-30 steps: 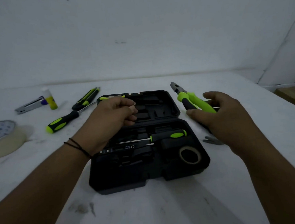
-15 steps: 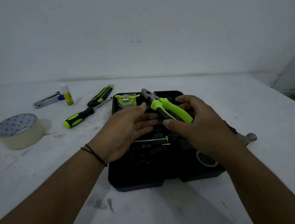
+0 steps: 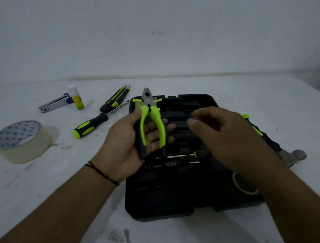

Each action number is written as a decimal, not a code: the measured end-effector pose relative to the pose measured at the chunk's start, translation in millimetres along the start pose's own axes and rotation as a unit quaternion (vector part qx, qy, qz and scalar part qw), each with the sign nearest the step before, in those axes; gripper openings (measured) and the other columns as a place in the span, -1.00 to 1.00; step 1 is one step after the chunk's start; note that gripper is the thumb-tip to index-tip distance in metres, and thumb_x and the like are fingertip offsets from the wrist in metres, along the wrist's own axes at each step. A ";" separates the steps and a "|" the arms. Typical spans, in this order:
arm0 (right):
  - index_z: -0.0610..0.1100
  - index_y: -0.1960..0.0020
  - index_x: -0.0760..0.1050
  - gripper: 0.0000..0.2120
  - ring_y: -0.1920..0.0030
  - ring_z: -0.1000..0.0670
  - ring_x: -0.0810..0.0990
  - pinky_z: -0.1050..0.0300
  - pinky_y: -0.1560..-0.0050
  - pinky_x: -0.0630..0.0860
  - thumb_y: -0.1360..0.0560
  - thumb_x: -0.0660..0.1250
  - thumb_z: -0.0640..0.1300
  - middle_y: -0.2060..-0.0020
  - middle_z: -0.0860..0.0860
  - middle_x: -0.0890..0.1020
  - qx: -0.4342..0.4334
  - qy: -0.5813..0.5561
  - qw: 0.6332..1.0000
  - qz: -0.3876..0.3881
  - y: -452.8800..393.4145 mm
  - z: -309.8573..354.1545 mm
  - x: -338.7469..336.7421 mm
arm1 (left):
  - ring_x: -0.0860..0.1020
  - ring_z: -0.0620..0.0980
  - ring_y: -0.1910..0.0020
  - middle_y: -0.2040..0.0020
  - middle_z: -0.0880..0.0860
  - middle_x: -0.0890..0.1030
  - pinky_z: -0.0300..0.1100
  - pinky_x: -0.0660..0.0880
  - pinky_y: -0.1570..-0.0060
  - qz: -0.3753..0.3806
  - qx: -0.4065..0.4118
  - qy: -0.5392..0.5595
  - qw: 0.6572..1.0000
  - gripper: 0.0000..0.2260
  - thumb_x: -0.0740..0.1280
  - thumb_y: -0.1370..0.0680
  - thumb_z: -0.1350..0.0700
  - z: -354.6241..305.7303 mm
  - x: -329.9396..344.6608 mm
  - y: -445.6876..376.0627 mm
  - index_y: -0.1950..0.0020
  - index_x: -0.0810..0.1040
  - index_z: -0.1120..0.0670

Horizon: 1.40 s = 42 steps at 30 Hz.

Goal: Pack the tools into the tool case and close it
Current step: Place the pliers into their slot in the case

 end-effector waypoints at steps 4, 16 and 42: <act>0.07 0.02 0.54 -0.91 0.32 0.20 0.56 0.44 0.39 0.41 -0.51 0.28 -0.05 0.24 0.18 0.61 0.035 0.035 0.999 0.001 -18.2 -20.4 -21.5 | 0.65 0.18 0.14 0.16 0.23 0.64 0.05 0.62 0.17 -0.007 0.008 -0.018 1.000 -0.56 0.06 -0.61 -0.03 -26.0 -27.5 -4.7 0.19 0.66 0.14; -0.06 -0.01 0.59 -0.85 0.15 -0.07 0.61 0.16 0.25 0.47 -0.50 0.27 -0.15 0.19 -0.01 0.65 0.060 0.039 0.997 -0.008 -57.7 -34.7 -41.9 | 0.54 0.06 0.03 -0.04 0.13 0.61 -0.17 0.52 0.07 -0.017 0.105 -0.297 0.949 -0.73 0.17 -0.57 0.18 -72.7 -31.5 -14.8 -0.23 0.52 0.10; -0.03 -0.43 0.26 -0.31 -0.27 0.01 0.37 0.20 -0.14 0.29 -0.39 0.39 0.13 -0.33 0.00 0.38 -0.127 0.222 0.949 0.184 -107.1 6.0 29.1 | 0.50 0.02 -0.23 -0.21 0.13 0.55 -0.13 0.43 -0.26 -0.045 0.135 -0.147 0.979 -0.79 0.31 -0.50 0.07 -79.3 -38.3 -45.6 -0.11 0.47 0.09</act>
Point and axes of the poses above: each hand's wrist, its own y-axis away from the middle knuckle, its own x-axis out of the palm, z = x × y, the point moved 6 cm from there along -y, towards the middle knuckle
